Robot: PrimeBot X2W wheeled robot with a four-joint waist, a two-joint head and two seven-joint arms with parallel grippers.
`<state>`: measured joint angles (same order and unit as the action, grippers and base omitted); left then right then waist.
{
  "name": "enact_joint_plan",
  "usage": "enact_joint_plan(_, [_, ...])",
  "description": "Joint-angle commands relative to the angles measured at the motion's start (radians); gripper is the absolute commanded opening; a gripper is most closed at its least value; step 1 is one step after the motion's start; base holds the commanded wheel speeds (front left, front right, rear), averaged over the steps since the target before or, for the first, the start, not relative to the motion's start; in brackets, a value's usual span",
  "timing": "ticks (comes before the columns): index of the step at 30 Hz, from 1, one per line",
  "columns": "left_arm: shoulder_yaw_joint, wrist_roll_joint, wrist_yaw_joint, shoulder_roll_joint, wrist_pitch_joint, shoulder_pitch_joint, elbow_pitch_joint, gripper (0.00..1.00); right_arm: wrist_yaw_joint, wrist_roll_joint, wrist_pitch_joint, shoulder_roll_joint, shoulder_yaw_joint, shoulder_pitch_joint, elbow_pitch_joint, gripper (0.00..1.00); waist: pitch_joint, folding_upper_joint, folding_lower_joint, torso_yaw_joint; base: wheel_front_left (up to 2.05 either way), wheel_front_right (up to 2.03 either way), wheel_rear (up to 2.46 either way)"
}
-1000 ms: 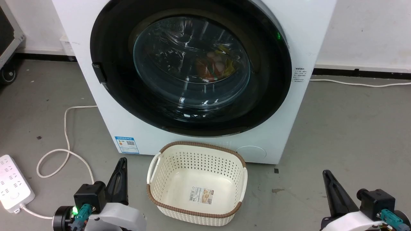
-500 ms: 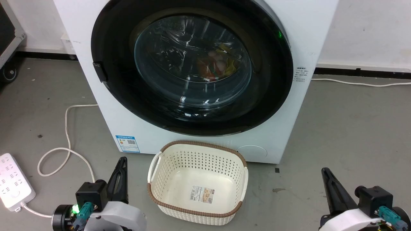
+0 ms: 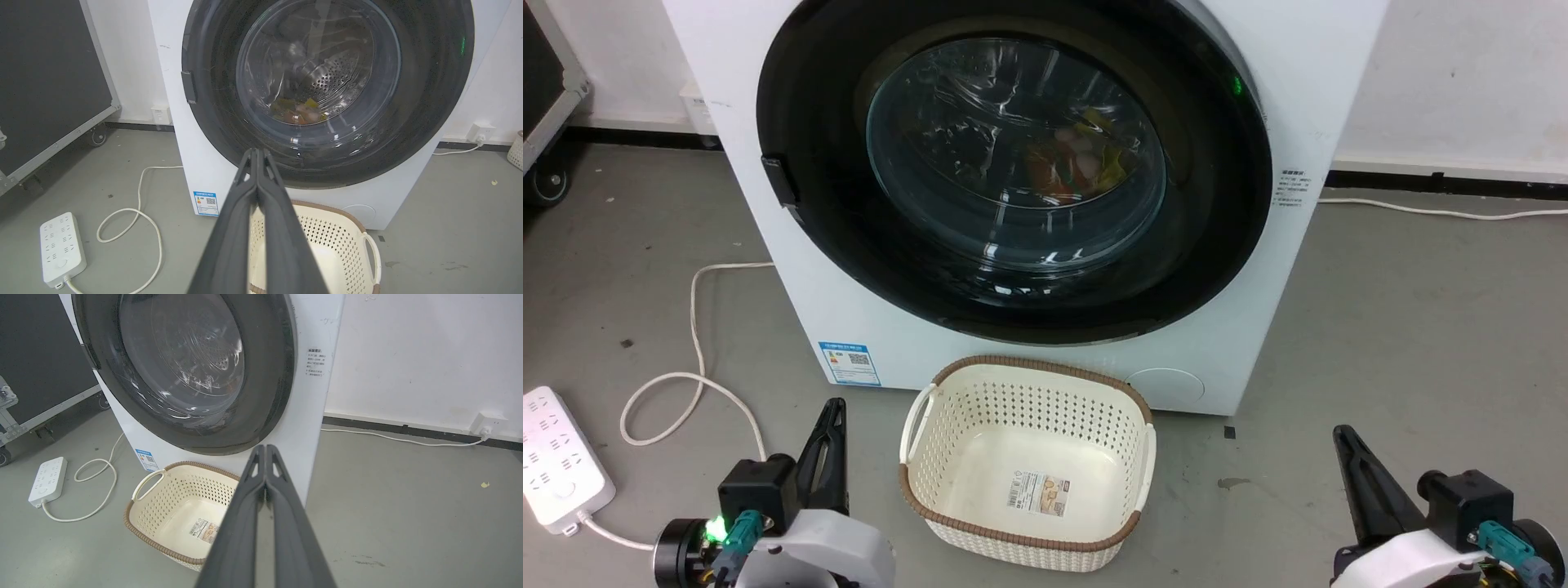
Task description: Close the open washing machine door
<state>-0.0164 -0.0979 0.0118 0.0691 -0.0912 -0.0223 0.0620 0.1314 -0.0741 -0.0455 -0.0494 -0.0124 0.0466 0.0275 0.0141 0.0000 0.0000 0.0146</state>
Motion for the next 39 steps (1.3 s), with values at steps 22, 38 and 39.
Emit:
enact_joint_plan(22, [0.009, 0.048, -0.007, -0.011, 0.042, 0.017, -0.031, 0.0, -0.001, 0.037, 0.021, -0.001, 0.006, -0.03, -0.016, 0.0, -0.006, 0.0, 0.0, -0.006, 0.0, 0.0, 0.0])
enact_joint_plan(38, [0.013, 0.076, -0.01, -0.015, 0.069, 0.02, -0.048, 0.0, -0.001, 0.058, 0.034, -0.001, 0.01, -0.039, -0.022, 0.0, -0.011, 0.0, 0.0, -0.011, 0.0, 0.0, 0.0])
enact_joint_plan(39, [0.013, 0.078, -0.01, -0.016, 0.071, 0.02, -0.049, 0.0, -0.001, 0.059, 0.035, -0.001, 0.01, -0.04, -0.023, 0.0, -0.011, 0.0, 0.0, -0.011, 0.0, 0.0, 0.0])
